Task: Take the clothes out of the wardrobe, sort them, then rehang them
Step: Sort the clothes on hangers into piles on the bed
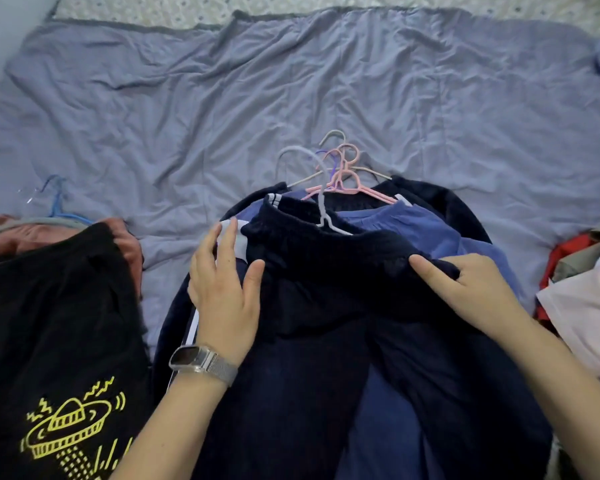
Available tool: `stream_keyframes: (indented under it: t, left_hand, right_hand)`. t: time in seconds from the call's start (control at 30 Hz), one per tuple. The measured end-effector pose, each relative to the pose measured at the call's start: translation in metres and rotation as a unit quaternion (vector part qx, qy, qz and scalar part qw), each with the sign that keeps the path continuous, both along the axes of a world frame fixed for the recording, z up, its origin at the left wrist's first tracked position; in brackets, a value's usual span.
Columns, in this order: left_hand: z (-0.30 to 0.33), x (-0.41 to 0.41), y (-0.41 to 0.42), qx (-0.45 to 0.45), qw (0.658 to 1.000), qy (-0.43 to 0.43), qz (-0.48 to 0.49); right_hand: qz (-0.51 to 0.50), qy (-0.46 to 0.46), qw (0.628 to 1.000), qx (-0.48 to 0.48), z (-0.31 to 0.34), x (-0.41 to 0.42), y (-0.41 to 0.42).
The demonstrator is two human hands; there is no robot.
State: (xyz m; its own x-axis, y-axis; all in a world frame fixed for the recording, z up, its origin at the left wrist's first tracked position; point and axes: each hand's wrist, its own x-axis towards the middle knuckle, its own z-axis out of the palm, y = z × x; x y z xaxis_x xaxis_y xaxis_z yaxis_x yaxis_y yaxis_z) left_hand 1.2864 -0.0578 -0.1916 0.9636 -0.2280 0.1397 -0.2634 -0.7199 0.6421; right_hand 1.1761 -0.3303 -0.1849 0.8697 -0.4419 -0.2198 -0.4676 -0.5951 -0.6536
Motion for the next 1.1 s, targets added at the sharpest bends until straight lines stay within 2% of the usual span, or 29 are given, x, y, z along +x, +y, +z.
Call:
stream_keyframes:
  t: [0.1, 0.23, 0.27, 0.37, 0.47, 0.57, 0.83, 1.1]
  left_hand:
    - [0.013, 0.009, 0.002, 0.042, 0.997, 0.001, -0.059]
    - [0.031, -0.003, 0.0, 0.127, 0.981, 0.051, -0.136]
    - [0.037, -0.011, 0.002, 0.12, 0.98, 0.051, -0.153]
    - [0.065, -0.043, 0.019, 0.023, 0.982, 0.072, -0.173]
    - [0.101, -0.082, 0.051, -0.052, 0.979, 0.119, -0.159]
    - [0.152, -0.123, 0.103, -0.085, 0.974, 0.151, -0.148]
    - [0.275, -0.225, 0.28, -0.064, 0.984, 0.144, -0.081]
    - [0.35, -0.297, 0.405, -0.034, 0.994, 0.106, -0.018]
  right_hand:
    - [0.036, 0.02, 0.999, 0.03, 0.035, -0.031, 0.008]
    - [-0.034, -0.019, 0.999, 0.026, 0.068, -0.07, 0.016]
    - [-0.066, -0.024, 0.997, 0.006, 0.076, -0.08, 0.021]
    - [-0.152, -0.035, 0.984, -0.088, 0.103, -0.11, 0.047]
    - [-0.176, -0.079, 0.973, -0.127, 0.132, -0.138, 0.083]
    - [-0.159, -0.141, 0.965, -0.151, 0.165, -0.17, 0.13]
    - [-0.133, -0.174, 0.965, -0.142, 0.265, -0.255, 0.306]
    - [-0.122, -0.181, 0.976, -0.01, 0.33, -0.3, 0.418]
